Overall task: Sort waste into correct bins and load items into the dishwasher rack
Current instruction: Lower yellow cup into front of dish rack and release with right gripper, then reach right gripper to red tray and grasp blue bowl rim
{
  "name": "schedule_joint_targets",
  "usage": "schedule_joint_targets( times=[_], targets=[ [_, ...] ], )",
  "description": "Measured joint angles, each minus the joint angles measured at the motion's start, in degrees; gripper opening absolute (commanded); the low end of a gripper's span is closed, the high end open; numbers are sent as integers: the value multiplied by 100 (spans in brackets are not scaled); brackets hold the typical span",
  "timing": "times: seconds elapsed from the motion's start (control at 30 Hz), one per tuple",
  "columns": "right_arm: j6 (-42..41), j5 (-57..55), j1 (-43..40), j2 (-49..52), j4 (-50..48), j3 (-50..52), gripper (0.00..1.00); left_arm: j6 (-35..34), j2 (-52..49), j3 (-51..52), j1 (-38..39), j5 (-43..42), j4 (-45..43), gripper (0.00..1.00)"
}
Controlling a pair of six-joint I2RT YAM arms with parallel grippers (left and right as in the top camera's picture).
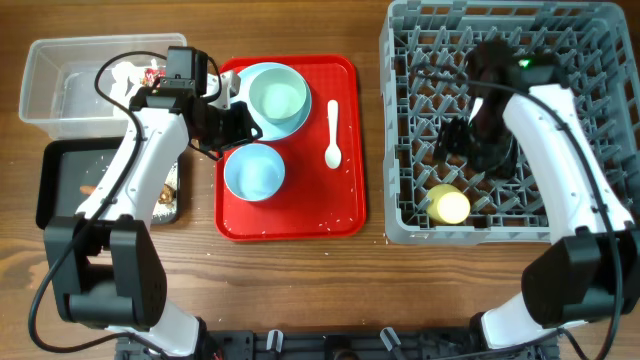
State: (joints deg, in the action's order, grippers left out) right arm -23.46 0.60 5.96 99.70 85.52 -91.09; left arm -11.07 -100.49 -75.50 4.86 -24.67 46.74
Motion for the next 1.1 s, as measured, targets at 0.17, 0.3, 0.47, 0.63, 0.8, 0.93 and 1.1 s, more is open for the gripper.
schedule_joint_targets(
  times=[0.17, 0.3, 0.47, 0.63, 0.8, 0.93, 1.1],
  targets=[
    [323, 380, 254, 0, -310, -1237, 80, 0, 0, 0, 0, 0, 2, 28],
    [426, 802, 789, -7, -1049, -1624, 80, 0, 0, 0, 2, 44, 125, 28],
    [284, 1036, 1403, -4, -1727, -1633, 80, 0, 11, 0, 116, 461, 249, 30],
    [52, 1097, 1801, -4, -2052, -1633, 80, 0, 328, 0, 271, 1071, 302, 35],
    [-11, 1097, 1875, -4, -2048, -1633, 80, 0, 890, 0, 271, 1397, 304, 43],
    [-39, 1097, 1875, -4, -2048, -1631, 80, -7, 1305, 0, 271, 1453, 341, 50],
    [-55, 1097, 1902, 0, -2179, -1576, 80, -31, 1941, 0, 260, 1467, 328, 58]
  ],
)
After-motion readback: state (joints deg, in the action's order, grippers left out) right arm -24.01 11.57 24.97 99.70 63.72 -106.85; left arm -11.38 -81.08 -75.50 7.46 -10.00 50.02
